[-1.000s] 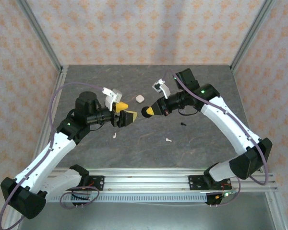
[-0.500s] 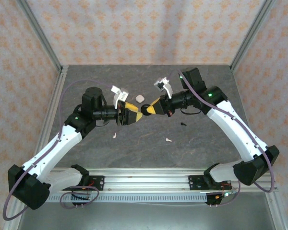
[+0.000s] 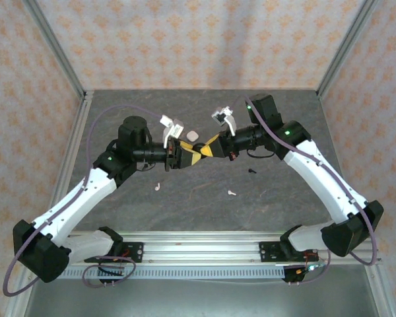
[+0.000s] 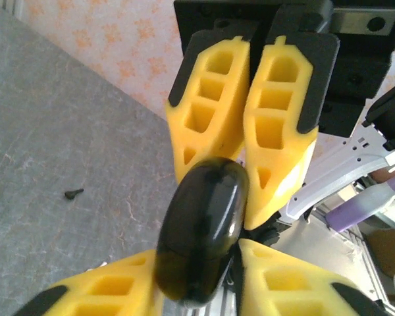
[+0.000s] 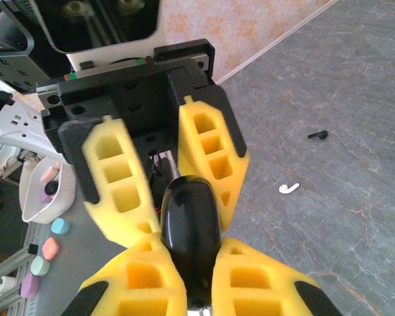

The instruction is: Insert wireless bluetooth earbuds into charging case

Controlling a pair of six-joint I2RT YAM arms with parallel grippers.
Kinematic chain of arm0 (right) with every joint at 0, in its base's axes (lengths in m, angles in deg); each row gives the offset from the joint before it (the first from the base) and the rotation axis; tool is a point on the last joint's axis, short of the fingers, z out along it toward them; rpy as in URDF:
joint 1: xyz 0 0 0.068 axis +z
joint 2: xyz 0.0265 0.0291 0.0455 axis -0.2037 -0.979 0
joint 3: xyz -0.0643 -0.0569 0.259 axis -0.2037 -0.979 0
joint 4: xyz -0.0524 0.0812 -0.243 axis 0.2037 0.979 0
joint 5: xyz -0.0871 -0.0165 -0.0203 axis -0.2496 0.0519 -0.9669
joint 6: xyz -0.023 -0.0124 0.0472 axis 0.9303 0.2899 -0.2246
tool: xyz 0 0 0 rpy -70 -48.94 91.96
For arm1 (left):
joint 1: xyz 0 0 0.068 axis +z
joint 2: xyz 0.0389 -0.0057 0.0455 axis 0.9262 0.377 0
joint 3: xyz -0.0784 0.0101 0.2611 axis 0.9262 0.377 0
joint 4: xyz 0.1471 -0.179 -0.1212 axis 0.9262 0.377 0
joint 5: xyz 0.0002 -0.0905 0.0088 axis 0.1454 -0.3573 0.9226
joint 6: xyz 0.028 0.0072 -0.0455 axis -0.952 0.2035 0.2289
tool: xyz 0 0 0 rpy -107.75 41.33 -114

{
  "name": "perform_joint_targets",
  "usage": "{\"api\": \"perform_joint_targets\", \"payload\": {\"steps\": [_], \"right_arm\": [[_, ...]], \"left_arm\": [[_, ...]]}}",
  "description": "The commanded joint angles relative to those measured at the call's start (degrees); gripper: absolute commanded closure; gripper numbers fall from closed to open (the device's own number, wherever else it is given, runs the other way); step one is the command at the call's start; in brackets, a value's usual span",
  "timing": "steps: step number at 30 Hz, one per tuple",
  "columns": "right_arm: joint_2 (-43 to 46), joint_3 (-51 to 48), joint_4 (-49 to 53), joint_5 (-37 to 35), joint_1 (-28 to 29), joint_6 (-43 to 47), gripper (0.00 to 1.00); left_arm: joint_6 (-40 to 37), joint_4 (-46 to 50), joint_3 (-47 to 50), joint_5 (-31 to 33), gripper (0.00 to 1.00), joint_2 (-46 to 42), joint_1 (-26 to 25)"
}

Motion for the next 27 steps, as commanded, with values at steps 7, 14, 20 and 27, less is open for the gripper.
{"api": "perform_joint_targets", "payload": {"steps": [7,14,20,27], "right_arm": [[2.2,-1.9,-6.4,2.5,-1.9,-5.8,0.96],[0.7,-4.4,-10.7,-0.2,-5.0,-13.9,0.82],[-0.4,-5.0,-10.7,-6.2,-5.6,-19.5,0.70],[1.8,-8.4,-16.2,-8.8,-5.8,-28.9,0.60]], "left_arm": [[-4.4,3.7,-2.9,2.6,1.00,-1.0,-1.2],[-8.8,6.7,-2.0,7.3,1.00,-4.1,-1.2],[-9.7,6.7,-0.9,10.4,1.00,-5.9,-1.3],[-9.1,4.1,0.9,13.7,1.00,-6.9,-1.2]]}}
